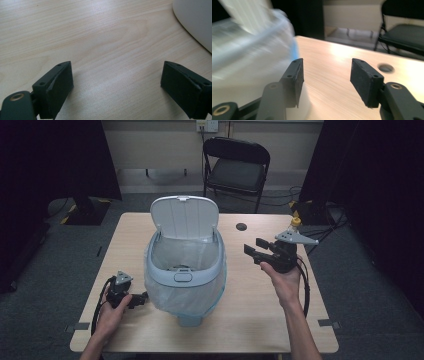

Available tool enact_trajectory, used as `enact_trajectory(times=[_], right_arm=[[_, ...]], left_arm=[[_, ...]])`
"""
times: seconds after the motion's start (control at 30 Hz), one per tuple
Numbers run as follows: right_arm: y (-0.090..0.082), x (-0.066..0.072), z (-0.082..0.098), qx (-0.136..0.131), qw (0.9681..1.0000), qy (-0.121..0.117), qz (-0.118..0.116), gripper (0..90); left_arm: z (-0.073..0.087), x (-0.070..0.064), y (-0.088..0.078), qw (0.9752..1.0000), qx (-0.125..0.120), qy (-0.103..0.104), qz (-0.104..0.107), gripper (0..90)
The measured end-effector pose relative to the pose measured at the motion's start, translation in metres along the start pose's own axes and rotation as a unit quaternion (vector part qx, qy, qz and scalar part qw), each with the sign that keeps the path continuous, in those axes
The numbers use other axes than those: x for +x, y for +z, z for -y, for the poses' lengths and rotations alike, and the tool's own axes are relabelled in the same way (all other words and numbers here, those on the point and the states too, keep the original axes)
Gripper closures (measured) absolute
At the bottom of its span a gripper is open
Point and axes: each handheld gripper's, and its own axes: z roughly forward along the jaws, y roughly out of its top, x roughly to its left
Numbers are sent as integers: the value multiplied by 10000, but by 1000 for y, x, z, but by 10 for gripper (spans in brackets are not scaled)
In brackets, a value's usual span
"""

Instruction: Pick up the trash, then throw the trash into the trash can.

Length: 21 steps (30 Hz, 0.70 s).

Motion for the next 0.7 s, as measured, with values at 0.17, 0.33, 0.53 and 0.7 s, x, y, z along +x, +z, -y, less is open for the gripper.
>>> enact_trajectory(times=[0.17, 0.33, 0.53, 0.7], right_arm=[[1, -25, 27, 76, 9985, 314, 450, 402], [1, -45, 50, 416, 9954, 438, 739, 367], [6, -68, 75, 947, 9870, 623, 1143, 331], [7, -83, 88, 1109, 9819, 811, 1304, 270]], left_arm=[[0, 0, 0, 10000, -1, -5, -5, 104], [0, 0, 0, 10000, 8, 9, -7, 104], [0, 0, 0, 10000, -10, -10, -9, 104], [0, 0, 0, 10000, 1, -1, -3, 103]])
